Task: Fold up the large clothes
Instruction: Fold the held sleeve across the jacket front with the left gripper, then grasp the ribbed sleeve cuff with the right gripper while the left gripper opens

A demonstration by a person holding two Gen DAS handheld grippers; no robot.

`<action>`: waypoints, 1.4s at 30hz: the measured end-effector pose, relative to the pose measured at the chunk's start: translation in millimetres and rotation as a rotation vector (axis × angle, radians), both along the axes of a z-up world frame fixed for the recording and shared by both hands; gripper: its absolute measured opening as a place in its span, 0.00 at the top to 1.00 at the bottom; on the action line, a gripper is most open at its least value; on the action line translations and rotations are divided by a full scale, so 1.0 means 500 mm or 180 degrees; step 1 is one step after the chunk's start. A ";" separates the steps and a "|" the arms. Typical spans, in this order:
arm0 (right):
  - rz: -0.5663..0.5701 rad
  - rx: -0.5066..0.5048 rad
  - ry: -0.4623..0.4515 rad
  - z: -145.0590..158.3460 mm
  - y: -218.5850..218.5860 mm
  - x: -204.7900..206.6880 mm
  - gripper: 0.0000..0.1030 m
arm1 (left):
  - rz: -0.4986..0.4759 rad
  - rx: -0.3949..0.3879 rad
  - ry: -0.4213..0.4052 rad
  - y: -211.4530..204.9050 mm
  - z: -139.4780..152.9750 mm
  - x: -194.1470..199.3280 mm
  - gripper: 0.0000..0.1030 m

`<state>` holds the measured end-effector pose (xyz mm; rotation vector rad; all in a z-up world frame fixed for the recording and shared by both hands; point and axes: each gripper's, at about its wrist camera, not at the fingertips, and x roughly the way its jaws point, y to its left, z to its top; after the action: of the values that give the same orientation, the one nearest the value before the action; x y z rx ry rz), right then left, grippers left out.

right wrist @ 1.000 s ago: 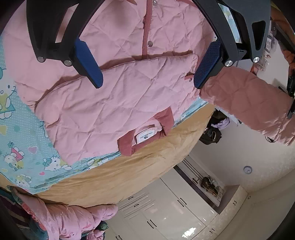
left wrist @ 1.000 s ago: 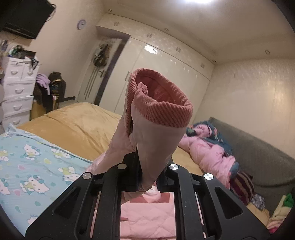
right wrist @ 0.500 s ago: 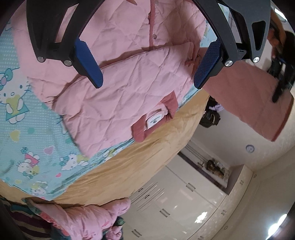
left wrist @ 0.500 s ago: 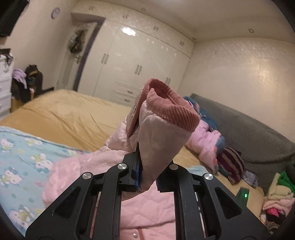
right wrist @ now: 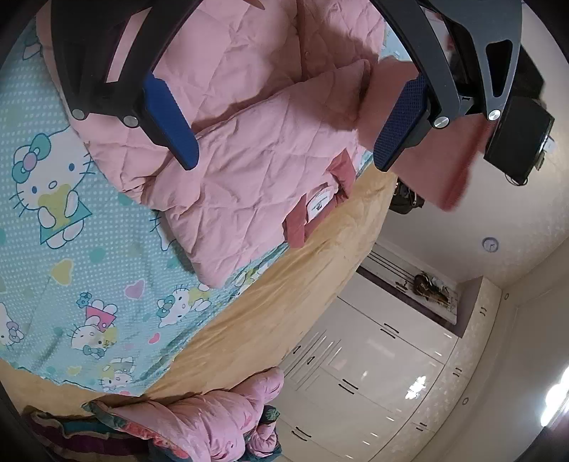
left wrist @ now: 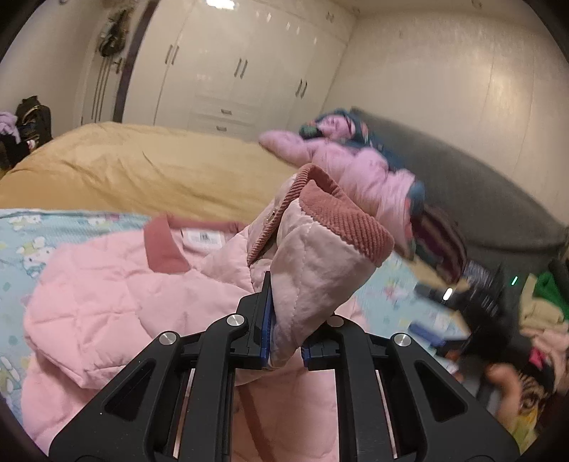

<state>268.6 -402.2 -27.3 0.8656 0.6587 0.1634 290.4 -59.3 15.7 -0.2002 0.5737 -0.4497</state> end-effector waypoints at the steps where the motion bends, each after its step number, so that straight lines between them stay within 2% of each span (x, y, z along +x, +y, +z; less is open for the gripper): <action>1: -0.0004 0.0009 0.0002 -0.001 -0.002 0.000 0.05 | -0.0036 0.0042 0.0036 -0.009 -0.016 0.002 0.94; 6: 0.0010 0.0058 0.0044 -0.011 -0.005 0.003 0.05 | -0.0190 0.0217 0.0184 -0.052 -0.070 0.004 0.93; 14: 0.0139 0.0080 0.0226 -0.035 0.009 0.019 0.05 | -0.0452 0.0735 0.0435 -0.107 -0.154 -0.002 0.87; 17: 0.0229 0.0051 0.0302 -0.046 0.023 0.028 0.05 | -0.0481 0.0831 0.0469 -0.113 -0.171 -0.008 0.86; 21: 0.0337 -0.0017 0.0408 -0.059 0.041 0.039 0.05 | -0.0524 0.1091 0.0442 -0.130 -0.178 -0.021 0.81; 23: 0.0451 0.0059 0.0485 -0.075 0.051 0.048 0.05 | -0.0556 0.1150 0.0439 -0.135 -0.180 -0.027 0.76; 25: 0.0621 0.0219 0.0592 -0.098 0.067 0.060 0.05 | -0.0622 0.1158 0.0465 -0.140 -0.181 -0.031 0.62; 27: 0.0779 0.0406 0.0681 -0.121 0.085 0.071 0.05 | -0.0669 0.1189 0.0461 -0.143 -0.183 -0.040 0.56; 29: 0.0850 0.0511 0.0703 -0.129 0.096 0.076 0.05 | -0.0738 0.1188 0.0500 -0.145 -0.184 -0.047 0.45; 31: 0.0926 0.0560 0.0703 -0.132 0.112 0.078 0.05 | -0.0805 0.1090 0.0544 -0.141 -0.180 -0.056 0.17; 32: 0.0943 0.0553 0.0693 -0.131 0.116 0.078 0.05 | -0.0770 0.1049 0.0535 -0.132 -0.175 -0.064 0.14; 36: 0.0960 0.0513 0.0680 -0.127 0.128 0.077 0.06 | -0.0758 0.0919 0.0505 -0.092 -0.152 -0.083 0.13; 38: 0.0938 0.0461 0.0706 -0.128 0.130 0.077 0.12 | -0.0690 0.0901 0.0435 -0.064 -0.134 -0.084 0.10; 42: 0.0868 0.0337 0.0706 -0.129 0.130 0.076 0.24 | -0.0146 0.0829 0.0280 0.040 -0.091 -0.049 0.09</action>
<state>306.4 -337.1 -91.6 0.9005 0.9830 0.3535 265.9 -39.1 -30.0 0.0424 0.7180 -0.4076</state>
